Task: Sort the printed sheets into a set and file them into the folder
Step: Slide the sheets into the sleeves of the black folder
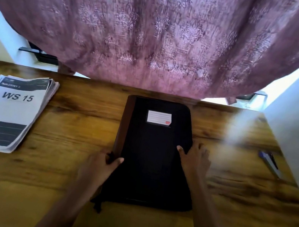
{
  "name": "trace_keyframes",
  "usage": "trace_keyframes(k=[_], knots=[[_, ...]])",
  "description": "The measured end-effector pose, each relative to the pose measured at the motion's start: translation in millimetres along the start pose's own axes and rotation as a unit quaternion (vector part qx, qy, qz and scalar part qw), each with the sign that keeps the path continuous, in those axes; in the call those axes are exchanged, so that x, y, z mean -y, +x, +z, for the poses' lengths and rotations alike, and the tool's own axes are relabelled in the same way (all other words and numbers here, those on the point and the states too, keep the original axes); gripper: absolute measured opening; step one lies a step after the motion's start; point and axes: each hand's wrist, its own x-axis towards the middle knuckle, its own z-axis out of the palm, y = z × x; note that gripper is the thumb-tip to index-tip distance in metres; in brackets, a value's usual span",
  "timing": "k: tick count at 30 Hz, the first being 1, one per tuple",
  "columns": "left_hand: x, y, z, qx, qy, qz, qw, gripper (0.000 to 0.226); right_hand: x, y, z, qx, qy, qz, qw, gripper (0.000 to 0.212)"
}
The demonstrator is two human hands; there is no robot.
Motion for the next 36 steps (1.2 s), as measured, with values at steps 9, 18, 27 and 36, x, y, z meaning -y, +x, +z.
trace_keyframes(k=[9, 18, 27, 36], knots=[[16, -42, -7, 0.048, -0.043, -0.057, 0.996, 0.057, 18, -130, 4, 0.140, 0.258, -0.166, 0.942, 0.002], [28, -51, -17, 0.223, -0.255, -0.089, 0.937, 0.024, 57, -223, 44, 0.317, 0.563, 0.222, 0.730, 0.011], [36, -60, -25, 0.303, -0.357, -0.107, 0.877, 0.017, 86, -251, 47, 0.126, 0.658, 0.297, 0.681, 0.007], [36, -67, -19, 0.309, -0.413, -0.131, 0.846, 0.054, 96, -256, 70, 0.012, 0.581, 0.247, 0.775, 0.014]])
